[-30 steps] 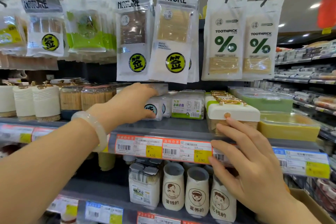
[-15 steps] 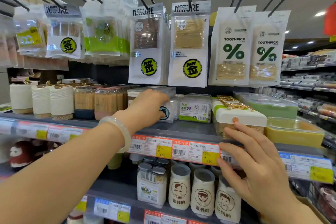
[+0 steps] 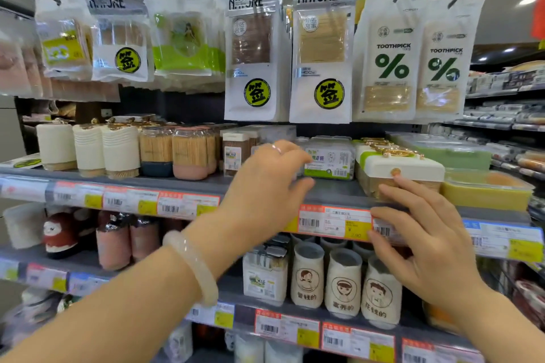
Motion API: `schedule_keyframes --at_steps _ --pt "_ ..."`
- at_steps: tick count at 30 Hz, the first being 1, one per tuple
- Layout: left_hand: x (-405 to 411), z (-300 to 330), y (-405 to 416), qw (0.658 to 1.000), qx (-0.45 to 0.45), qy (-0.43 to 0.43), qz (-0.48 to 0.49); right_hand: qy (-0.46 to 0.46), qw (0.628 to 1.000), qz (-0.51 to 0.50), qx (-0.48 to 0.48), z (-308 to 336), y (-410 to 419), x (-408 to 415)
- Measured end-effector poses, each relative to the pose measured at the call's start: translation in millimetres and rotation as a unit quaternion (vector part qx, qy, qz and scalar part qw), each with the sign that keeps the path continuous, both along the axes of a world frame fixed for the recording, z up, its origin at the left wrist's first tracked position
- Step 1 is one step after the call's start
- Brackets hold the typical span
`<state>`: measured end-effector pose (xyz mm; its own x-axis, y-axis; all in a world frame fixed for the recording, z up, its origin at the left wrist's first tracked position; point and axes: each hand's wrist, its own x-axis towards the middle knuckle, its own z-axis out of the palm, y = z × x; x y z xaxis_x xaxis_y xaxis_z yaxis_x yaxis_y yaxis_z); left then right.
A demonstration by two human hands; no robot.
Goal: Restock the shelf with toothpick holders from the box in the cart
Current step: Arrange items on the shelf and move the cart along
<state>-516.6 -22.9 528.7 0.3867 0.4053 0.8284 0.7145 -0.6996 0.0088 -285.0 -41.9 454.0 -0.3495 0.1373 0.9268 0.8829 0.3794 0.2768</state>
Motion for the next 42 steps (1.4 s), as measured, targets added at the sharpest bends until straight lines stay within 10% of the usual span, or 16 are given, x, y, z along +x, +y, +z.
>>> schedule_keyframes --at_steps 5,11,18,28,42 --pt "23.8 -64.1 -59.5 0.986 0.029 0.093 -0.135 -0.004 1.0 -0.009 -0.011 1.0 -3.0 1.0" --pt "52.6 -131.6 -69.4 0.939 -0.171 0.295 -0.039 0.011 0.999 0.025 -0.034 -5.3 -26.9 -1.8" --pt "130.9 -197.4 -101.8 0.887 -0.32 0.331 0.018 0.016 0.976 0.012 -0.215 -133.3 -97.2 46.8" --pt "319.0 -290.0 -153.6 0.831 -0.42 0.365 -0.025 0.054 0.76 -0.245 -0.6 -270.2 -188.7 224.3" --pt "430.1 -344.1 -110.7 0.789 -0.504 0.352 -0.01 0.106 0.684 -0.25 -0.677 -295.9 -174.8 357.0"
